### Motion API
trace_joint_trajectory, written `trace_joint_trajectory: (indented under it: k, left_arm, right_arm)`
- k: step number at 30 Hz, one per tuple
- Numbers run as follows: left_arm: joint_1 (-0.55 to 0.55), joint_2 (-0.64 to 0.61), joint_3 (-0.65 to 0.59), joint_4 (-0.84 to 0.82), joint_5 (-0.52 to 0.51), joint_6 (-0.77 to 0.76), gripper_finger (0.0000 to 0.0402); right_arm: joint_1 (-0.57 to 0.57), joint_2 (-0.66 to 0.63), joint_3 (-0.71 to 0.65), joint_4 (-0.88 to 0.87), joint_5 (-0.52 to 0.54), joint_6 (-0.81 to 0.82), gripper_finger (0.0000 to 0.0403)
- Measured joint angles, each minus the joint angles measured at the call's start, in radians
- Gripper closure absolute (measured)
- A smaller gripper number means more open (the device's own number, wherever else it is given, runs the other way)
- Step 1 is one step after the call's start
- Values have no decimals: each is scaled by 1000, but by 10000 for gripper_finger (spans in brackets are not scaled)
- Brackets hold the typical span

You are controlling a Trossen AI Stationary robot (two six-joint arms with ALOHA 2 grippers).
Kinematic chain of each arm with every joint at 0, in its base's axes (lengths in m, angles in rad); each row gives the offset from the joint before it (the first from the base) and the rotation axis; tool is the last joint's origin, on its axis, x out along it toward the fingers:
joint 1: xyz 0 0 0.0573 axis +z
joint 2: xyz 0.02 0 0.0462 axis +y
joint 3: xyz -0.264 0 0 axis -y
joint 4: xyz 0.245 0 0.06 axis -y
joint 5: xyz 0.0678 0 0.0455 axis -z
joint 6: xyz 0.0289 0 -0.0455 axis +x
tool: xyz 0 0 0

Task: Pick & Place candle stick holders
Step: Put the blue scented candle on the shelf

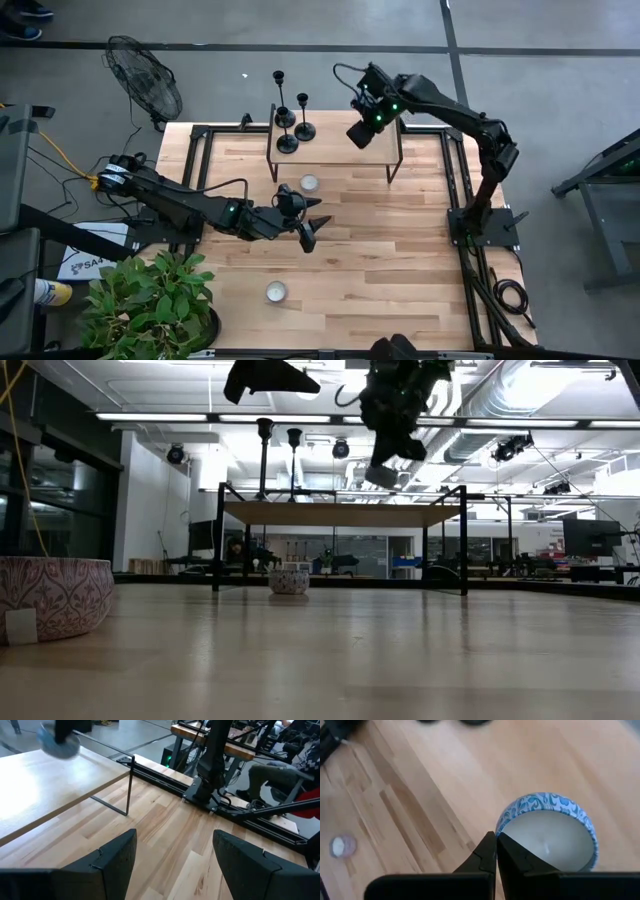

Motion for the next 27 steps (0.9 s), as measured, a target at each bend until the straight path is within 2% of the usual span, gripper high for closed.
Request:
trace_joint_trajectory:
  k: [4,8,11,15,19,23,27]
  left_arm:
    - [0,0,0,-1,0,0,144]
    - [0,0,0,-1,0,-1,144]
    - [0,0,0,-1,0,-1,144]
    - [0,0,0,-2,3,-2,144]
    - [0,0,0,-4,6,-7,144]
    - [0,0,0,-7,6,-7,144]
    - [0,0,0,-10,3,-7,144]
  right_arm:
    - [-22,85,187,-111,7,-39,403]
    - [-41,223,406,-291,14,-119,403]
    - [-49,322,525,-411,67,-209,403]
    - [-64,315,411,-406,66,-309,403]
    - [-66,314,359,-411,80,-361,403]
    - [-64,313,357,-383,80,-342,403]
    - [-64,313,357,-329,71,-238,403]
